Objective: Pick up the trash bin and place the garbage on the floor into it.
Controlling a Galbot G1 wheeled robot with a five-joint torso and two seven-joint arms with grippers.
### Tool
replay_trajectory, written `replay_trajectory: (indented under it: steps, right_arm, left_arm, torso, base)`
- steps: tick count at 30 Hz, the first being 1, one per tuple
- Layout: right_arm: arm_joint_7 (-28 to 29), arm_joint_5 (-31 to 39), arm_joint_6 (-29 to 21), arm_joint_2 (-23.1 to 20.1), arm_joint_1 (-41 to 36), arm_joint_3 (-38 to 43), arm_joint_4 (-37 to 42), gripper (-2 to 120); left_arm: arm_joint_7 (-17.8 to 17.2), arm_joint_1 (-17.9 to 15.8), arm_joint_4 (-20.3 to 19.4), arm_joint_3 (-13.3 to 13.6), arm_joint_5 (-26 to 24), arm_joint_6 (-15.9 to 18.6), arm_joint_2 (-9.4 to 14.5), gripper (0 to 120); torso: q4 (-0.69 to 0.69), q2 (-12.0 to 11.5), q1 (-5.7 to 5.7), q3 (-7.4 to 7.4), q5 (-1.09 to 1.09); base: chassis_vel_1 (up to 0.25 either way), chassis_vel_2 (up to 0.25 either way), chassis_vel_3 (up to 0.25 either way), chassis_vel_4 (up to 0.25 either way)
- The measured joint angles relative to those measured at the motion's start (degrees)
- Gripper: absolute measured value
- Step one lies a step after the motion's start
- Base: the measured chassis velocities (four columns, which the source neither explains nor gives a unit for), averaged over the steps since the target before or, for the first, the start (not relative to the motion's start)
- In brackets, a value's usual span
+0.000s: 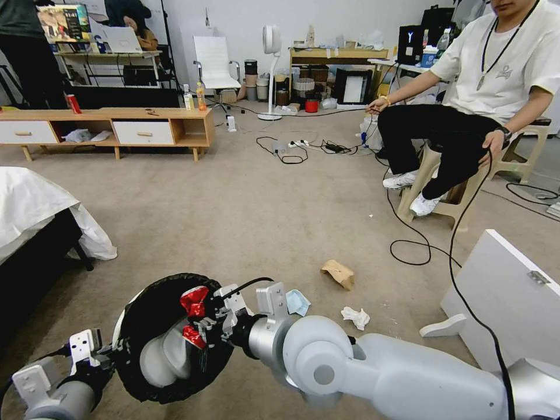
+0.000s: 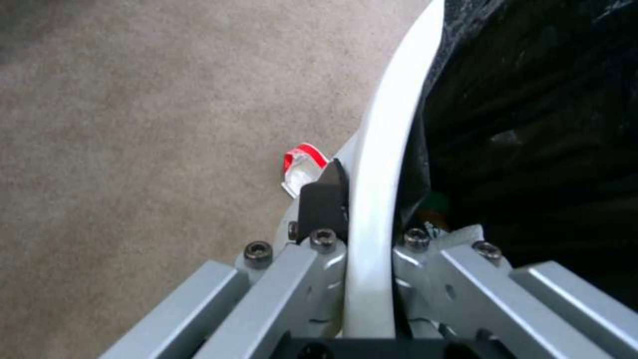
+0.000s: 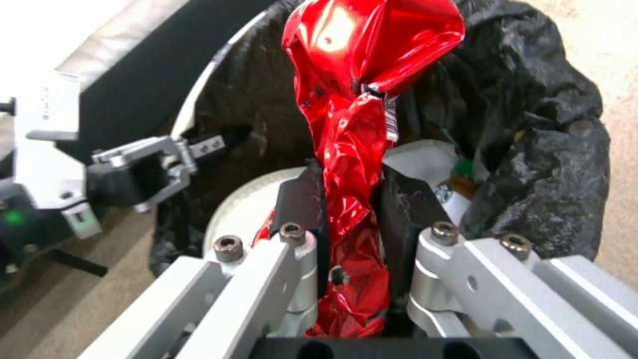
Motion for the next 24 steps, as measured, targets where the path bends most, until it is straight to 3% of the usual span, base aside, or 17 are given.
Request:
replay_trajectory:
  steps: [7, 15, 18, 20, 24]
  right_arm:
    - [-1.25, -1.26, 0.13, 1.3, -1.29, 0.02, -2.25, 17]
    - [-1.76, -1.84, 0.34, 4.37, -1.37, -0.26, -3.53, 48]
    - [-1.78, -1.83, 0.34, 4.48, -1.26, -0.26, -3.53, 51]
    - [-1.8, -1.72, 0.34, 4.7, -0.94, -0.12, -3.41, 65]
    - [-1.78, -1.56, 0.34, 4.42, -0.77, 0.37, -2.6, 76]
  left_arm:
    - [0.26, 0.02, 0.12, 0.05, 0.0, 0.0, -0.13, 2]
    - [0.94, -0.21, 0.87, 0.13, 0.11, 0.0, -0.31, 2]
    - [0.99, -0.21, 0.93, 0.12, 0.12, 0.0, -0.3, 2]
    - [1.09, -0.24, 1.11, 0.1, 0.17, 0.0, -0.36, 2]
    - [1.12, -0.3, 1.27, 0.09, 0.21, -0.01, -0.35, 2]
  torso:
    - [0.0, 0.0, 0.0, 0.0, 0.0]
    - [0.01, 0.0, 0.0, 0.0, 0.0]
    - [0.01, 0.0, 0.0, 0.0, 0.0]
    - [0.0, 0.0, 0.0, 0.0, 0.0]
    - [0.01, 0.0, 0.0, 0.0, 0.0]
  base:
    - [0.0, 0.0, 0.0, 0.0]
    - [0.0, 0.0, 0.0, 0.0]
    - [0.0, 0.0, 0.0, 0.0]
    - [0.0, 0.0, 0.0, 0.0]
    - [0.0, 0.0, 0.0, 0.0]
